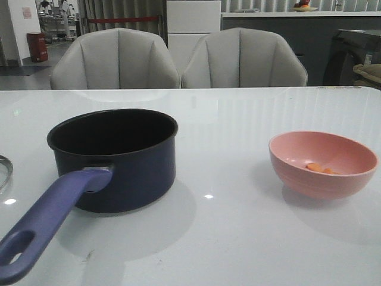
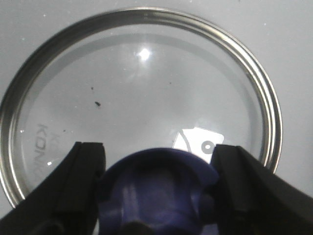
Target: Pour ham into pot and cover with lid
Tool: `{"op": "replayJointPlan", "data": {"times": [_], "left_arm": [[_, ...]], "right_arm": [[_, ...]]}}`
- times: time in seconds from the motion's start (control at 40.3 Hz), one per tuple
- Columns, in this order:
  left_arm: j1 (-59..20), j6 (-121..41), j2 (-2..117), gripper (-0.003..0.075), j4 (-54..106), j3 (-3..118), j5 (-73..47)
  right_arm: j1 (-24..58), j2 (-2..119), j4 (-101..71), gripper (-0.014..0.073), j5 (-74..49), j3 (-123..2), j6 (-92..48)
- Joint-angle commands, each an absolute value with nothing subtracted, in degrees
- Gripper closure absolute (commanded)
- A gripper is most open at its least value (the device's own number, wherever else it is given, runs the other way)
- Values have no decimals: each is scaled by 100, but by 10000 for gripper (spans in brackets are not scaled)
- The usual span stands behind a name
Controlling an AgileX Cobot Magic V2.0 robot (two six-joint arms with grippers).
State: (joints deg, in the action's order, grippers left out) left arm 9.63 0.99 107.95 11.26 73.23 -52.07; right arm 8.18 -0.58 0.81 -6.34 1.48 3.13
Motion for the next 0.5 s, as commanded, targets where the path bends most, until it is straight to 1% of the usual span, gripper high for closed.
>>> {"op": "replayJointPlan", "data": {"times": [0.0, 0.05, 0.099, 0.149, 0.223, 0.348, 0.472], "left_arm": [[956, 89, 10615, 318, 1301, 7485, -5129], [956, 89, 10656, 223, 1301, 7485, -5159], [956, 89, 10682, 158, 1301, 7488, -5202], [956, 89, 10698, 117, 1301, 7498, -5234], [956, 89, 10706, 113, 1289, 7526, -5281], [956, 67, 10656, 115, 1289, 7837, -5708], [902, -193, 10307, 115, 1343, 7978, -5879]], "right_arm": [[786, -169, 137, 442, -203, 207, 298], [786, -169, 137, 442, -203, 207, 298], [786, -169, 137, 442, -203, 207, 298], [786, -169, 137, 442, -203, 207, 298], [786, -169, 137, 442, -203, 207, 298], [786, -169, 137, 442, -203, 207, 298], [786, -169, 137, 442, -203, 207, 298]]}}
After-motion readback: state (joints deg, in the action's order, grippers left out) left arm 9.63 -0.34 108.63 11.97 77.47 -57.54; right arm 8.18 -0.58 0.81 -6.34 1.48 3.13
